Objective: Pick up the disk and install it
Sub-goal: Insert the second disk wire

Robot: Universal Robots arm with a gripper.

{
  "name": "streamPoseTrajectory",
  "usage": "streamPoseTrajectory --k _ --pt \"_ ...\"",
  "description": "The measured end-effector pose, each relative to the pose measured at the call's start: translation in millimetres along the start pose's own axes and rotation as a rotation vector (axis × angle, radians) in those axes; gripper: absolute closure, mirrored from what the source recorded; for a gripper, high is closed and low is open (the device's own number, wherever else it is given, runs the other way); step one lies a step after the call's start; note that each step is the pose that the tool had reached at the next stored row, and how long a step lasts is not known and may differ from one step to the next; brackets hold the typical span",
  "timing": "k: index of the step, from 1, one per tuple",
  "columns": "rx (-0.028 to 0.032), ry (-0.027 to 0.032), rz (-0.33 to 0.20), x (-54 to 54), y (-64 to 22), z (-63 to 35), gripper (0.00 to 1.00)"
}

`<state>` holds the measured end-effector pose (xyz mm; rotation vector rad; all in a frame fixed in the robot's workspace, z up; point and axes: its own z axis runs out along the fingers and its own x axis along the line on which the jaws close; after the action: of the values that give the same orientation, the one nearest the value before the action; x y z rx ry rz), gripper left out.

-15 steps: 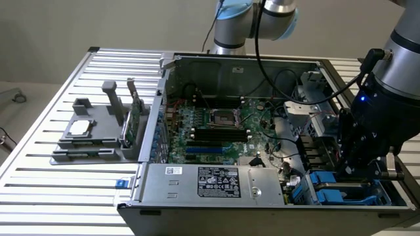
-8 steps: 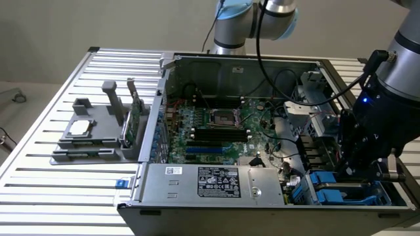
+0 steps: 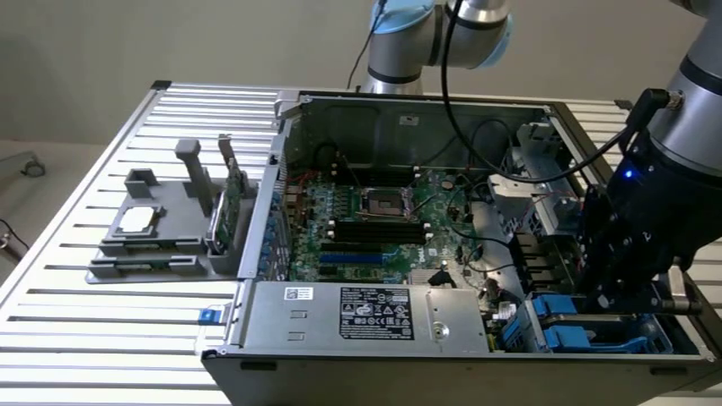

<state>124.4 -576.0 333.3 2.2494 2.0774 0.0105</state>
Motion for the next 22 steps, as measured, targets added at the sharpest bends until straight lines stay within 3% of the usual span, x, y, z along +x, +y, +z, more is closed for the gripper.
streamPoseTrajectory --k 1,11,18,22 --pt "0.0 -0.0002 0.0 0.0 0.0 -0.7 0.7" --pt "0.0002 0.0016 0.0 -1.1 -3.7 -6.1 0.7" --pt "0.0013 0.0139 0.001 -3.4 -19.4 -7.7 0.7" --pt "0.0021 0.0247 0.002 -4.4 -26.7 -10.9 0.7"
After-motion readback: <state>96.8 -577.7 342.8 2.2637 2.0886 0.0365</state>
